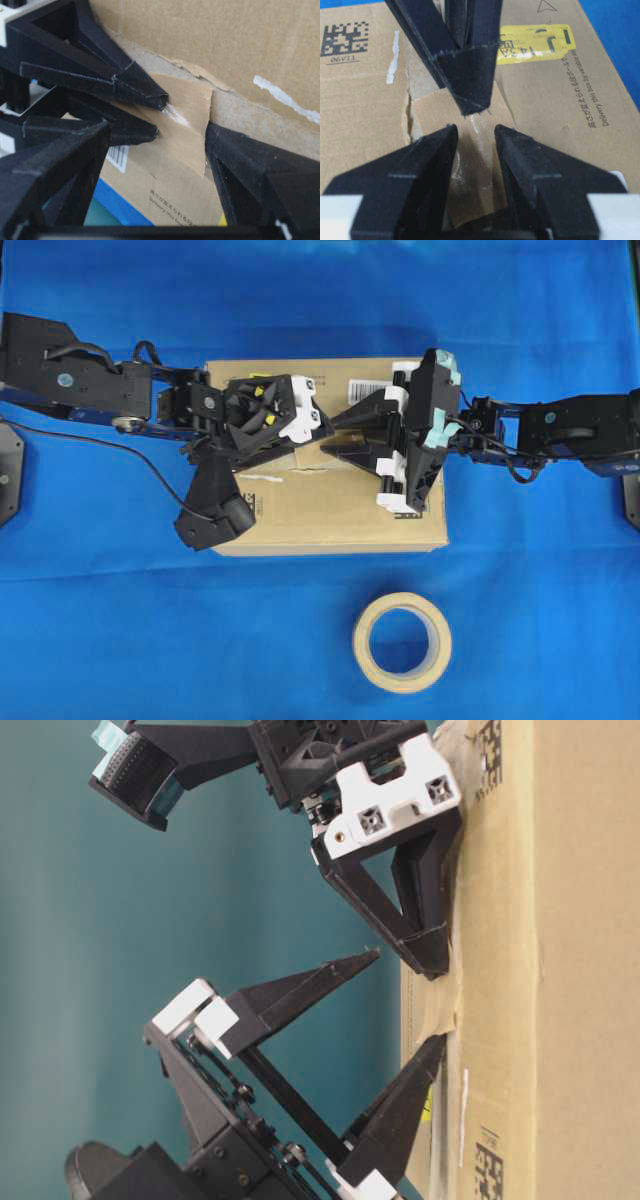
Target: Apply tape along the seams of the closed cardboard box to seal it securely.
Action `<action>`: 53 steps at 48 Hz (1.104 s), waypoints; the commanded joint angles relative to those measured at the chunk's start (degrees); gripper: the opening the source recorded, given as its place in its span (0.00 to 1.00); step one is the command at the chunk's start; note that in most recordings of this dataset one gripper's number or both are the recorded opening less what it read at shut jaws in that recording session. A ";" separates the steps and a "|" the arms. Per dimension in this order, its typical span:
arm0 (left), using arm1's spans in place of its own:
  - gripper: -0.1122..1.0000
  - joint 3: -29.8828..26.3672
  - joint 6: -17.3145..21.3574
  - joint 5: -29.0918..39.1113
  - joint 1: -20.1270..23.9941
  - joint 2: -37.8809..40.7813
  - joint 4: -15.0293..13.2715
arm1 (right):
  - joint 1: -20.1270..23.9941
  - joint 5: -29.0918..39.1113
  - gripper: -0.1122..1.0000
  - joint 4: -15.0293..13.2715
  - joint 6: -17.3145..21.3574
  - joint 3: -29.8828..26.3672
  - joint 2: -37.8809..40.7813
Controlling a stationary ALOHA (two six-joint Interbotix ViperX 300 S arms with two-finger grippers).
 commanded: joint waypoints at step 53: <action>0.75 1.32 -13.71 -12.48 -1.41 -6.77 -2.20 | 0.26 1.32 0.46 0.18 0.00 2.72 -4.22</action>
